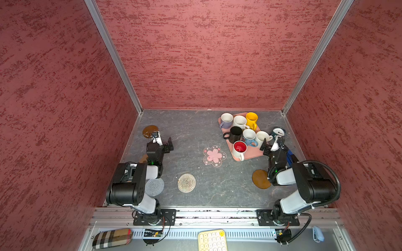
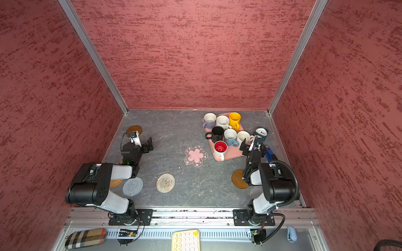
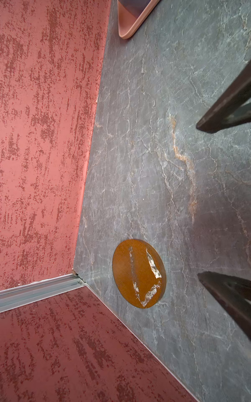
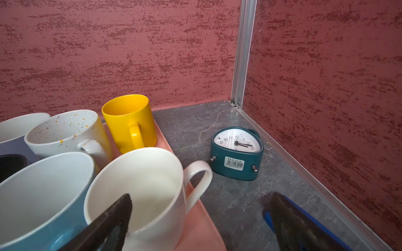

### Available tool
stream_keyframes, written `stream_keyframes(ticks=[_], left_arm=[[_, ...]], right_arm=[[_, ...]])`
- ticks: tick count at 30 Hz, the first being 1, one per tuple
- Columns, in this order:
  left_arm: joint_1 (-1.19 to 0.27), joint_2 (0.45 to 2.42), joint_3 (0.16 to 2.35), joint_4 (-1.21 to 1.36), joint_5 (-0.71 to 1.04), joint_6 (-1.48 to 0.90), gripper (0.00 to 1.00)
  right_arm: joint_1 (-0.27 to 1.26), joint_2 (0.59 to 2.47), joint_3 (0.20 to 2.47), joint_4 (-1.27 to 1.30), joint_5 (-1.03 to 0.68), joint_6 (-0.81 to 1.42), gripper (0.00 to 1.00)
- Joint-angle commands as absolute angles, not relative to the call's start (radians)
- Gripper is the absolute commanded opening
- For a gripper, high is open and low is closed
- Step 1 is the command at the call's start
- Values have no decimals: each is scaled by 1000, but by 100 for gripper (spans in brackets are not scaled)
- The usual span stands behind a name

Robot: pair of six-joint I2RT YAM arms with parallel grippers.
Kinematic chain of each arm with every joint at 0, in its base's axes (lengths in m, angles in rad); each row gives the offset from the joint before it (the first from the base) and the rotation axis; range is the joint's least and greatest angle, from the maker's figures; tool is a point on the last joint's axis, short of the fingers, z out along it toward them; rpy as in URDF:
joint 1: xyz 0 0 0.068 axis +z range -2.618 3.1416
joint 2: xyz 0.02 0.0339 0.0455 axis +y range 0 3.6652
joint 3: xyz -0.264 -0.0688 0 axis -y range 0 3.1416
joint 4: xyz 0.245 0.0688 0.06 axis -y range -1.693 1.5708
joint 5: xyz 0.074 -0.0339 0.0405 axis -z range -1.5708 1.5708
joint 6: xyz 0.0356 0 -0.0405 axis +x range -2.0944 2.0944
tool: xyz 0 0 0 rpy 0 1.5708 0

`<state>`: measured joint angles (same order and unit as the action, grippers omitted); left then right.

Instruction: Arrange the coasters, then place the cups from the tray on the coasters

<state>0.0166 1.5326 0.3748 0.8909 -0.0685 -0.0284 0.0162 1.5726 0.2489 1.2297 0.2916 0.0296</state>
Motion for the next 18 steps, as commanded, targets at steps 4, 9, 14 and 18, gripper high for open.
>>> stream_keyframes(ticks=[4, 9, 14, 18], left_arm=[[17, 1534, 370, 913, -64, -15, 100], [16, 1534, 370, 912, -64, -14, 100], [17, 1535, 370, 913, -64, -14, 100], [17, 1534, 370, 913, -64, -16, 100]], right_arm=[[14, 1560, 251, 1240, 285, 27, 99], [5, 1559, 255, 1233, 281, 32, 99], [6, 1559, 254, 1232, 280, 31, 99], [6, 1559, 254, 1232, 279, 31, 99]])
